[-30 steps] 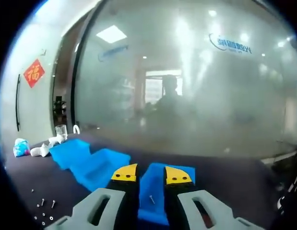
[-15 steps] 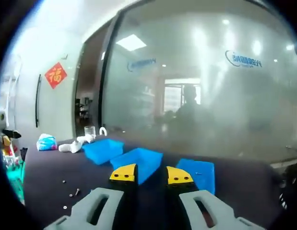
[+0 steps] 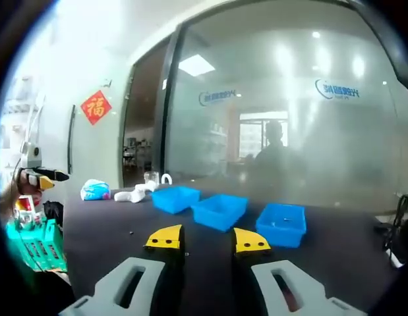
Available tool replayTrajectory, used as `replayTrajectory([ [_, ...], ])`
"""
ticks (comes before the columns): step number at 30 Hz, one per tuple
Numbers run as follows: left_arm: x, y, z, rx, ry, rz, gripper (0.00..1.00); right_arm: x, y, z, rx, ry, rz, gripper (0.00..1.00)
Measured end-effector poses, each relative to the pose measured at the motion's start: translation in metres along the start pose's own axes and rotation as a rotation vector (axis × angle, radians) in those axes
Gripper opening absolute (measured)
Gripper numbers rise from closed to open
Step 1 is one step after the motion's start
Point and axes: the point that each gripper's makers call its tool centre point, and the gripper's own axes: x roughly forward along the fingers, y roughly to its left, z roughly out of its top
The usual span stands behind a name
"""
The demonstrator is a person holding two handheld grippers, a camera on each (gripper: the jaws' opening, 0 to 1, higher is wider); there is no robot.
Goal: Sort the screws, nuts, and washers into the corresponding bins
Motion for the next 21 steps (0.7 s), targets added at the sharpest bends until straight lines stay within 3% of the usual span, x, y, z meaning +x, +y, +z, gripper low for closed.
replayTrajectory([
  [7, 0.006, -0.004, -0.002, 0.006, 0.011, -0.007, 0.49, -0.025, 0.007, -0.012, 0.051, -0.003, 0.025, 0.28],
  [11, 0.008, -0.005, -0.004, 0.022, 0.02, -0.005, 0.49, -0.038, 0.017, -0.022, 0.146, 0.015, 0.068, 0.32],
  [21, 0.012, -0.007, -0.009, 0.021, 0.038, -0.014, 0.49, -0.068, 0.023, -0.034, 0.121, 0.029, 0.044, 0.35],
])
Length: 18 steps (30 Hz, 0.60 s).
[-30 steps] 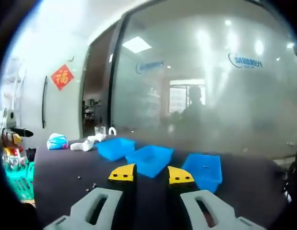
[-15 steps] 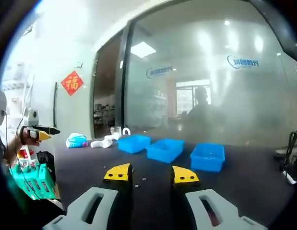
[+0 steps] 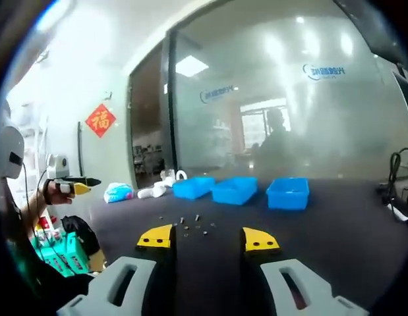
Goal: Sort the screws, nuts, and washers into the corresponding bins
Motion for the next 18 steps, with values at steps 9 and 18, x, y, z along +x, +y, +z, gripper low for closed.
replayTrajectory([
  [9, 0.001, -0.002, 0.002, 0.005, -0.006, -0.011, 0.49, -0.009, 0.003, -0.008, -0.009, 0.027, -0.017, 0.35],
  [18, -0.003, -0.003, 0.003, 0.01, -0.013, -0.016, 0.5, 0.001, 0.011, -0.001, -0.06, 0.068, 0.029, 0.35],
])
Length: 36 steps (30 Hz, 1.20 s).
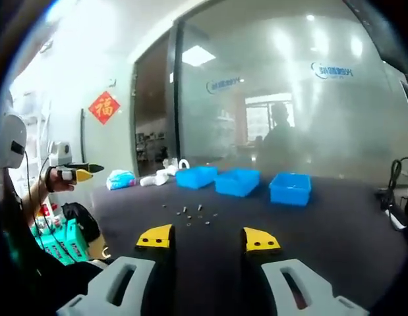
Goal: Sort the screws, nuts, and washers into the corresponding bins
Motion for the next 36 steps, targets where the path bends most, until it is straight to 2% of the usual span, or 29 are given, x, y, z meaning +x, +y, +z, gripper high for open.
replayTrajectory([
  [12, -0.003, -0.002, -0.005, 0.005, 0.017, -0.012, 0.5, 0.035, 0.025, 0.018, -0.086, 0.061, 0.143, 0.35],
  [18, -0.004, 0.0, -0.008, -0.008, 0.02, -0.011, 0.5, 0.054, 0.039, 0.018, -0.124, 0.115, 0.229, 0.35],
  [26, -0.008, 0.005, -0.008, -0.023, 0.011, 0.006, 0.5, 0.082, 0.044, 0.015, -0.181, 0.18, 0.275, 0.35],
  [29, -0.008, 0.011, -0.01, -0.033, 0.006, 0.024, 0.5, 0.096, 0.046, 0.01, -0.188, 0.237, 0.285, 0.35],
  [36, -0.01, 0.012, -0.013, -0.042, 0.009, 0.027, 0.5, 0.131, 0.059, 0.007, -0.222, 0.312, 0.319, 0.34],
])
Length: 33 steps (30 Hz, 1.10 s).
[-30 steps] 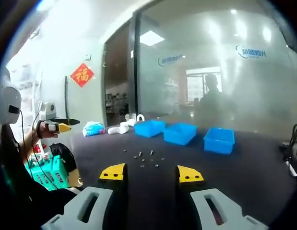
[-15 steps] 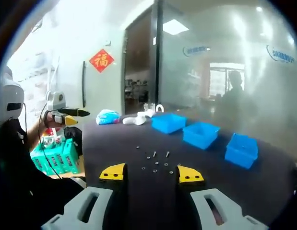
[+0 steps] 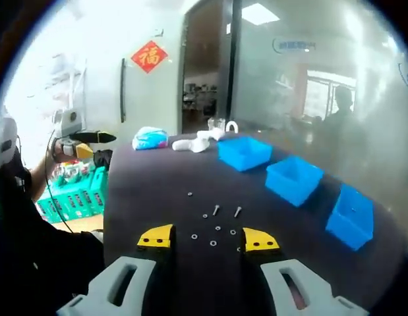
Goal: Sort the screws, nuts, and washers into the corresponding bins
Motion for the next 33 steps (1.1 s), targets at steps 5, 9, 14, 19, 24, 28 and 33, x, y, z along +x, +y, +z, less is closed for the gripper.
replayTrajectory([
  [5, -0.003, 0.0, -0.001, 0.0, 0.003, -0.001, 0.5, 0.022, 0.004, 0.001, -0.013, 0.065, 0.022, 0.34],
  [9, -0.005, 0.0, -0.002, -0.005, 0.002, 0.0, 0.5, 0.037, 0.002, -0.004, 0.025, 0.138, 0.018, 0.32],
  [14, -0.006, -0.002, -0.002, -0.01, -0.007, -0.003, 0.5, 0.058, -0.011, -0.006, 0.024, 0.213, -0.018, 0.3],
  [19, -0.007, -0.001, -0.004, -0.018, -0.009, 0.001, 0.5, 0.074, -0.016, -0.011, 0.041, 0.291, -0.038, 0.28],
  [24, -0.009, 0.0, -0.004, -0.017, -0.011, 0.005, 0.5, 0.089, -0.026, -0.017, 0.069, 0.389, -0.041, 0.23],
  [28, -0.011, 0.0, -0.004, -0.016, -0.015, 0.006, 0.5, 0.099, -0.039, -0.015, 0.091, 0.445, -0.044, 0.21],
  [33, -0.011, -0.001, -0.005, -0.016, -0.014, 0.004, 0.5, 0.11, -0.048, -0.019, 0.083, 0.562, -0.031, 0.18],
])
